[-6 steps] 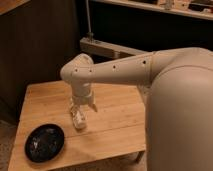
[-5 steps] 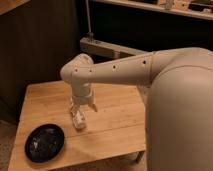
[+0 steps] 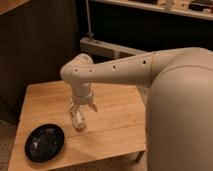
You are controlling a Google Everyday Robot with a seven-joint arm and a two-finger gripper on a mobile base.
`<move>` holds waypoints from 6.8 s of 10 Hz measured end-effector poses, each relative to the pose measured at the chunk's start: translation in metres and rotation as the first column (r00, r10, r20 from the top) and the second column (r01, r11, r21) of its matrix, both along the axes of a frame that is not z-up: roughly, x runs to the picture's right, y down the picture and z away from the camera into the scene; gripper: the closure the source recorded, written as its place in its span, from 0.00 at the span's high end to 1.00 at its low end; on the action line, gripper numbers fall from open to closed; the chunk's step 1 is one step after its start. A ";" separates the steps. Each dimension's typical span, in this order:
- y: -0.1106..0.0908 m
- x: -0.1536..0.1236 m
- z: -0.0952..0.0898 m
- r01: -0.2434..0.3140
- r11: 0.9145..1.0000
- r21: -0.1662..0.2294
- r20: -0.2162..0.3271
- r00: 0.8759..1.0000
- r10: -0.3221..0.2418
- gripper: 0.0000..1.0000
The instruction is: Place the bottle in the ceramic bowl
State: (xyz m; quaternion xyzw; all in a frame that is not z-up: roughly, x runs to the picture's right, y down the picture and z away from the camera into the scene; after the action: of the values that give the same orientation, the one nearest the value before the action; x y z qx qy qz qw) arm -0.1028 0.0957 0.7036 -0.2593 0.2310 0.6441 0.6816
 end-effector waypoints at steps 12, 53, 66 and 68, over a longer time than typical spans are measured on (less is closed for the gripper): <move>0.000 0.000 0.000 0.000 1.000 -0.001 0.000 1.000 0.000 0.65; 0.049 -0.086 0.146 0.206 0.977 -0.057 0.293 0.939 -0.181 0.65; 0.034 -0.091 0.141 0.197 0.979 -0.050 0.302 0.938 -0.173 0.00; 0.017 -0.097 0.114 0.200 0.980 -0.006 0.347 0.919 -0.185 0.00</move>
State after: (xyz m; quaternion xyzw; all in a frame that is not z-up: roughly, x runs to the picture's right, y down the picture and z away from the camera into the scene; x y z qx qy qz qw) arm -0.1996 0.1124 0.8179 -0.3581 0.1457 0.5137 0.7659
